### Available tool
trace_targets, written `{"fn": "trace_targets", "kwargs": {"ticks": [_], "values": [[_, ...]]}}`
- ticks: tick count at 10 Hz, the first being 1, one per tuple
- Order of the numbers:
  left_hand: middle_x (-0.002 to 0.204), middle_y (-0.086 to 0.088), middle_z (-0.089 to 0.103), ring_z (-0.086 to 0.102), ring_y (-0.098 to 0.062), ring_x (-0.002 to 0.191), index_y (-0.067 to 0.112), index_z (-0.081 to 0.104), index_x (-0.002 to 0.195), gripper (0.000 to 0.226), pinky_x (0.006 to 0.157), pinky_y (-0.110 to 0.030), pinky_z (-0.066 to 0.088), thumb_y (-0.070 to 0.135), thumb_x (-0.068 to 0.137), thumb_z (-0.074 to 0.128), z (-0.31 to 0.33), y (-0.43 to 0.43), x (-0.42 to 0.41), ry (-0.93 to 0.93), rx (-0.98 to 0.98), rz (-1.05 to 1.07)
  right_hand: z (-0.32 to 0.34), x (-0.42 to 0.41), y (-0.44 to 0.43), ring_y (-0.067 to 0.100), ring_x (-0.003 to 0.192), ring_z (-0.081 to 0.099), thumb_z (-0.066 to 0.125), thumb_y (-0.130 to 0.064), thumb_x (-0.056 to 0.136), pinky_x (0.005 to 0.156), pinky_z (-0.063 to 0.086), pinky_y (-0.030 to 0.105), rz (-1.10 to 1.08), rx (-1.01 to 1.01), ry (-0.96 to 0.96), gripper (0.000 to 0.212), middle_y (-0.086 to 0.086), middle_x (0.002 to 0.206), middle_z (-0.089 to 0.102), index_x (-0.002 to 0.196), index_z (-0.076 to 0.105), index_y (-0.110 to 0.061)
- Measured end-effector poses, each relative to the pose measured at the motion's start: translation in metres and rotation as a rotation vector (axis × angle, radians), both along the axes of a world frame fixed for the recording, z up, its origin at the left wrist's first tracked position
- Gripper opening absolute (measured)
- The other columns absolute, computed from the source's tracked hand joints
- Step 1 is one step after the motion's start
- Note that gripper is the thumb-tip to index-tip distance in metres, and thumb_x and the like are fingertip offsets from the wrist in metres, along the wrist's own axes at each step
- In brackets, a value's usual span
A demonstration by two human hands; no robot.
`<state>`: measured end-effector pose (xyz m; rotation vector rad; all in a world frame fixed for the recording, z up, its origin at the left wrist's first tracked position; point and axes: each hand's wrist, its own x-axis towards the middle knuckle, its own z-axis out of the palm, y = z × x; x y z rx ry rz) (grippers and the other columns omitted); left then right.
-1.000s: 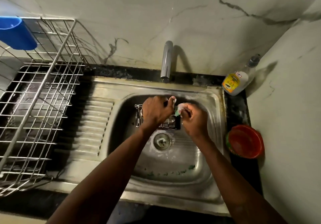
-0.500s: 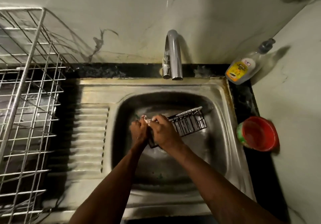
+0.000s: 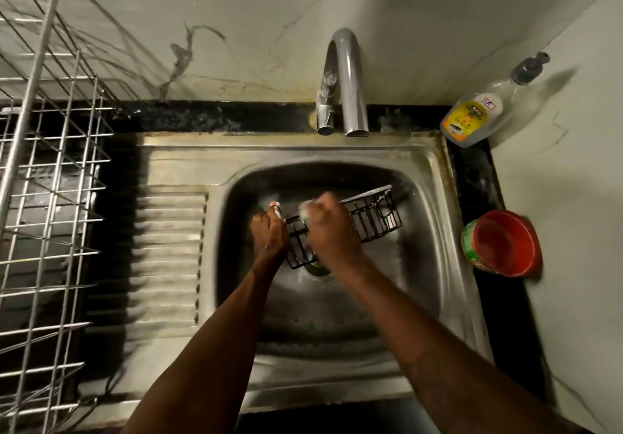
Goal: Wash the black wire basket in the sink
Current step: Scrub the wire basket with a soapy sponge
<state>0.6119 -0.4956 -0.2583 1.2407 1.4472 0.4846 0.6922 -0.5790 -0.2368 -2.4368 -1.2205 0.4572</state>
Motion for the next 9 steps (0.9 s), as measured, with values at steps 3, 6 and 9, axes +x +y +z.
{"fn": "trace_targets", "kwargs": {"ticks": [3, 6, 9], "values": [[0.089, -0.024, 0.061, 0.059, -0.036, 0.088, -0.007, 0.061, 0.084, 0.040, 0.093, -0.052, 0.047, 0.018, 0.110, 0.043, 0.005, -0.001, -0.001, 0.033, 0.060, -0.075, -0.002, 0.023, -0.019, 0.012, 0.087, 0.045, 0.053, 0.003, 0.091, 0.072, 0.038, 0.018, -0.069, 0.095, -0.027, 0.028, 0.009, 0.106, 0.053, 0.113, 0.067, -0.006], [0.089, -0.031, 0.063, 0.057, -0.033, 0.087, -0.010, 0.063, 0.084, 0.044, 0.083, -0.047, 0.048, 0.024, 0.108, 0.049, -0.005, 0.004, 0.000, 0.025, 0.014, -0.009, -0.002, -0.054, 0.002, 0.027, 0.085, 0.062, 0.067, -0.008, 0.088, 0.066, 0.049, 0.031, -0.064, 0.153, -0.035, 0.020, 0.013, 0.098, 0.063, 0.107, 0.072, -0.006], [0.126, -0.024, 0.063, 0.058, -0.037, 0.118, -0.001, 0.063, 0.125, 0.040, 0.091, -0.035, 0.038, 0.026, 0.111, 0.038, -0.007, 0.004, -0.002, 0.114, 0.007, -0.153, -0.007, 0.012, -0.042, 0.027, 0.090, 0.065, 0.065, 0.016, 0.077, 0.075, 0.057, 0.030, -0.153, 0.114, -0.138, 0.038, 0.013, 0.098, 0.069, 0.108, 0.073, -0.004]]}}
